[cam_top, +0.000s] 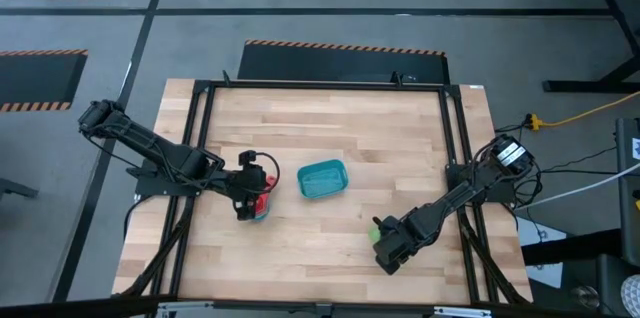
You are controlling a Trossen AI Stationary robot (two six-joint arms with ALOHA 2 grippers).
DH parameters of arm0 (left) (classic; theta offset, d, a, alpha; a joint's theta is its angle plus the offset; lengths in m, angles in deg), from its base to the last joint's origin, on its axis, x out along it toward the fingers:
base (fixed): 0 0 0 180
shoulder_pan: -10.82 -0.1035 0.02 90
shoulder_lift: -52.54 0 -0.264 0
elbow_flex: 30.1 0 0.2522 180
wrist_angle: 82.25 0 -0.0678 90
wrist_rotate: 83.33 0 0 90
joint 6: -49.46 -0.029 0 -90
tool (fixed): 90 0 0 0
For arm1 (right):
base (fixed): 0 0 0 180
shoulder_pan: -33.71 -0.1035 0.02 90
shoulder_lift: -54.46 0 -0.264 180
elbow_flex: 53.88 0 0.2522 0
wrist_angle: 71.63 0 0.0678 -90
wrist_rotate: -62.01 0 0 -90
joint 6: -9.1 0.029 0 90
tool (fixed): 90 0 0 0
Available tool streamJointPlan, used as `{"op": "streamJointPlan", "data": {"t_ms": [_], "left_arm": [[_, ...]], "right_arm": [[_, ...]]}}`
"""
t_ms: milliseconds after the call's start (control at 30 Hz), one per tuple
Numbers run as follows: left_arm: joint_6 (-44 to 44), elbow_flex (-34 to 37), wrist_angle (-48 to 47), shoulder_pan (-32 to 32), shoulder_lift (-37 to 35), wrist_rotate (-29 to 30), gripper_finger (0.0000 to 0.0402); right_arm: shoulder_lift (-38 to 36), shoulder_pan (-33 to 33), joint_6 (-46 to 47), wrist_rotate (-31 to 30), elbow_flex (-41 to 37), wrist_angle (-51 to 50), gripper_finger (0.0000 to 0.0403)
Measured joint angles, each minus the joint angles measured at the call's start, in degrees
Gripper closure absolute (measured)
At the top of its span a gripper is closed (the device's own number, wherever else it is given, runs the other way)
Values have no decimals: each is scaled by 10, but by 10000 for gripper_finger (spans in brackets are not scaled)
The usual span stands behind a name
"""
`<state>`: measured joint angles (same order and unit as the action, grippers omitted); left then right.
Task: Nest measuring cups in basket
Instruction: Stack the green measuring cup on top of the red measuring cup
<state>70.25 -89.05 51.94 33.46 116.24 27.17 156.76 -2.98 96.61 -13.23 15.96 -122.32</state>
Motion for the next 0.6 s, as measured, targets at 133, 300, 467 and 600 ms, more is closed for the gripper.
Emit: {"op": "streamJointPlan", "data": {"t_ms": [133, 300, 467, 600], "left_arm": [[0, 0, 0, 0, 0, 0, 335], [0, 0, 0, 0, 0, 0, 335], [-11, 0, 0, 0, 0, 0, 335], [-55, 0, 0, 0, 0, 0, 335]], "right_arm": [[0, 0, -5, 0, 0, 0, 347], [-1, 0, -7, 0, 0, 1, 360], [-1, 0, -28, -1, 9, 7, 384], [1, 0, -57, -29, 28, 2, 394]]}}
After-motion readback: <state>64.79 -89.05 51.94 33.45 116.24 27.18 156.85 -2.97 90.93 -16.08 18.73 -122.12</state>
